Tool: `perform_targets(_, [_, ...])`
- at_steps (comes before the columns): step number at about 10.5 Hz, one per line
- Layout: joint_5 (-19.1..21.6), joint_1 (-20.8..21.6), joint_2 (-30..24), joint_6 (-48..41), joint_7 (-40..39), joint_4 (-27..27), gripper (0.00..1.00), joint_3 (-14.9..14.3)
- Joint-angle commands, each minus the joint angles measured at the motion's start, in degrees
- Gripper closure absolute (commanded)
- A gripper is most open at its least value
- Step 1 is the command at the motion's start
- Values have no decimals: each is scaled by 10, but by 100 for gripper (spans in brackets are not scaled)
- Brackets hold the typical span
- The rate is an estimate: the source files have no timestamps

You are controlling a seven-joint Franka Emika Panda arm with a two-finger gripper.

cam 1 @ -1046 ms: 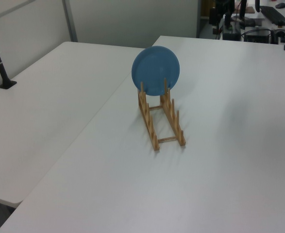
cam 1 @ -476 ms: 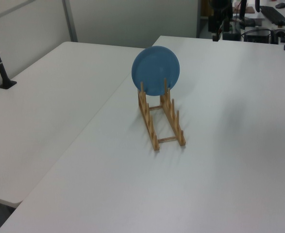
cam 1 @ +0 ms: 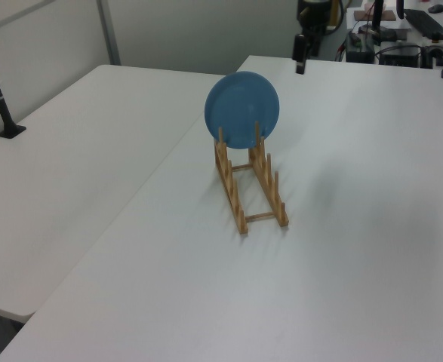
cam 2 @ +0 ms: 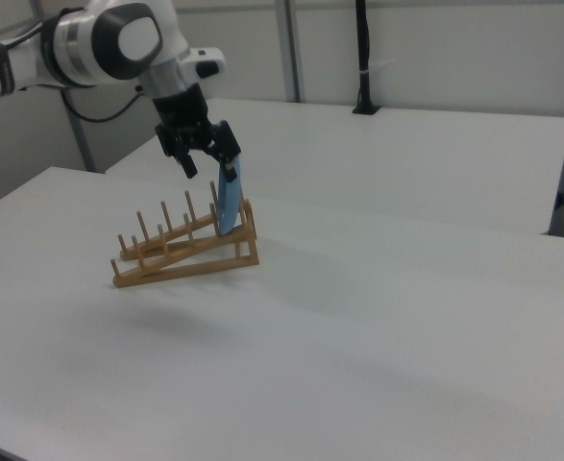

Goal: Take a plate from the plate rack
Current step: 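Open the gripper and lower it toward the blue plate's rim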

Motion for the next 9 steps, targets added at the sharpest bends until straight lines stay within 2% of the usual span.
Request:
perform_targets(1, [-56,37,9,102,17,9,0,-4])
perform_targets(3, [-69,41,39,195,28,9,0,-5])
perform_targets(4, [-90,41,54,213,28,9,0,-6])
perform_targets(9, [-117,66,95,288,41,13,17,-13])
